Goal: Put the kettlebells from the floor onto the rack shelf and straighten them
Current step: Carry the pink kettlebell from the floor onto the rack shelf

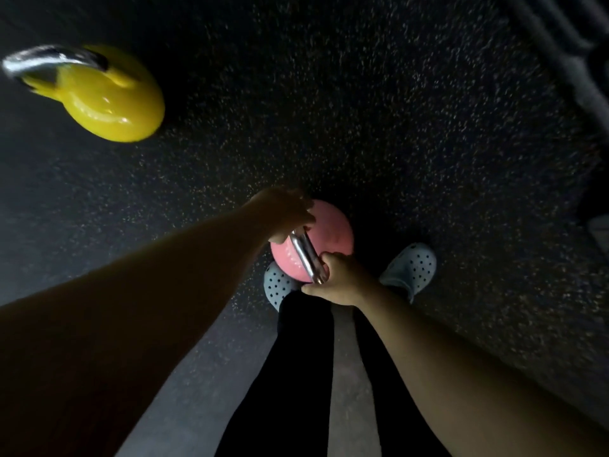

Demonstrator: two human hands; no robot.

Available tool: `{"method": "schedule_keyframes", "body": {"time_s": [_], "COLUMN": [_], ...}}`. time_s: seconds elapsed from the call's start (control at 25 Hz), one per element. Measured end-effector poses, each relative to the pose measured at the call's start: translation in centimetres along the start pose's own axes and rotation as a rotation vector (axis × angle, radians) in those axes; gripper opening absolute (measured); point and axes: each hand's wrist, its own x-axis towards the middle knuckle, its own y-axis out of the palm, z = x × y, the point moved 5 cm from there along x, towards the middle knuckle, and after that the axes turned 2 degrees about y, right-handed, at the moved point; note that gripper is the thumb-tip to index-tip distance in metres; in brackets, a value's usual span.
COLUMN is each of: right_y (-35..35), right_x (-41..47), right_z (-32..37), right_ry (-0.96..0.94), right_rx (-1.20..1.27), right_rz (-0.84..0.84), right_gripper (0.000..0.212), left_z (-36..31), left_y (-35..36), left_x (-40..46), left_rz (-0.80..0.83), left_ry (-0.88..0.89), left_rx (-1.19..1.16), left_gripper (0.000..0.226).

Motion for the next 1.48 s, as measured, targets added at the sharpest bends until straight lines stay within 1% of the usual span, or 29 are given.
{"method": "schedule_keyframes", "body": {"time_s": [0.08,0.16,0.2,0.24,0.32,0.4,0.48,0.52,0.6,0.68,0.84,0.92,1.0,1.08,1.16,1.24,1.28,1.4,1.48], "right_y": [0.7,1.1,0.9,0.5,-1.2,-4.8,-9.5,-11.9,-16.3,-20.1,-30.7,-36.5,-41.4,-46.7,-51.8,-57.2,-59.6,-66.8,-71.5], "right_x": [0.8,1.1,0.9,0.5,-0.5,-1.8,-3.6,-4.8,-7.1,-9.1,-14.2,-16.4,-17.8,-19.2,-20.3,-20.9,-21.3,-21.9,-22.0], "right_z": [-0.4,-0.7,-0.9,-1.2,-1.9,-2.5,-2.5,-2.4,-2.6,-3.1,-4.3,-4.9,-4.9,-5.1,-5.0,-5.0,-4.8,-4.3,-3.7], "right_ry": [0.051,0.078,0.092,0.112,0.125,0.101,0.062,0.044,0.035,0.007,-0.010,-0.019,-0.046,-0.029,-0.020,-0.019,-0.020,0.013,0.060], "right_rx": [0.104,0.183,0.213,0.241,0.263,0.236,0.191,0.162,0.130,0.159,0.163,0.178,0.179,0.168,0.143,0.082,0.057,0.083,0.077], "right_rz": [0.027,0.077,0.073,0.041,-0.079,-0.191,-0.248,-0.274,-0.323,-0.381,-0.564,-0.691,-0.768,-0.847,-0.967,-1.101,-1.132,-1.165,-1.248], "right_gripper": [0.032,0.020,0.018,0.017,0.011,0.012,0.013,0.014,0.021,0.024,0.033,0.028,0.018,0.014,0.019,0.027,0.029,0.022,0.021], "left_z": [-0.6,-0.9,-0.9,-0.9,-1.0,-1.4,-1.9,-2.2,-2.7,-3.1,-3.4,-3.3,-2.8,-2.1,-1.0,0.3,1.0,3.5,5.5], "left_y": [1.2,2.0,2.2,2.0,1.1,-1.3,-4.6,-6.5,-11.1,-16.3,-30.3,-37.2,-43.0,-49.3,-55.3,-61.0,-63.6,-70.5,-75.1], "left_x": [1.4,2.1,2.3,2.4,2.3,1.7,0.6,0.0,-0.6,-0.8,-0.6,0.0,0.3,0.6,1.2,2.4,2.9,5.0,6.4], "left_rz": [0.024,0.039,0.035,0.026,0.006,-0.012,-0.045,-0.071,-0.131,-0.178,-0.322,-0.396,-0.479,-0.634,-0.777,-0.767,-0.744,-0.746,-0.798], "left_ry": [0.067,0.101,0.098,0.089,0.061,0.032,-0.026,-0.058,-0.104,-0.115,-0.081,-0.066,-0.042,0.018,0.090,0.134,0.145,0.196,0.218], "left_rx": [0.015,-0.049,-0.112,-0.193,-0.346,-0.468,-0.599,-0.637,-0.679,-0.644,-0.370,-0.231,-0.137,-0.049,0.023,0.039,0.036,0.055,0.112], "left_gripper": [0.065,0.057,0.054,0.052,0.043,0.024,0.010,0.008,0.012,0.018,0.025,0.029,0.032,0.032,0.028,0.026,0.027,0.022,0.019]}}
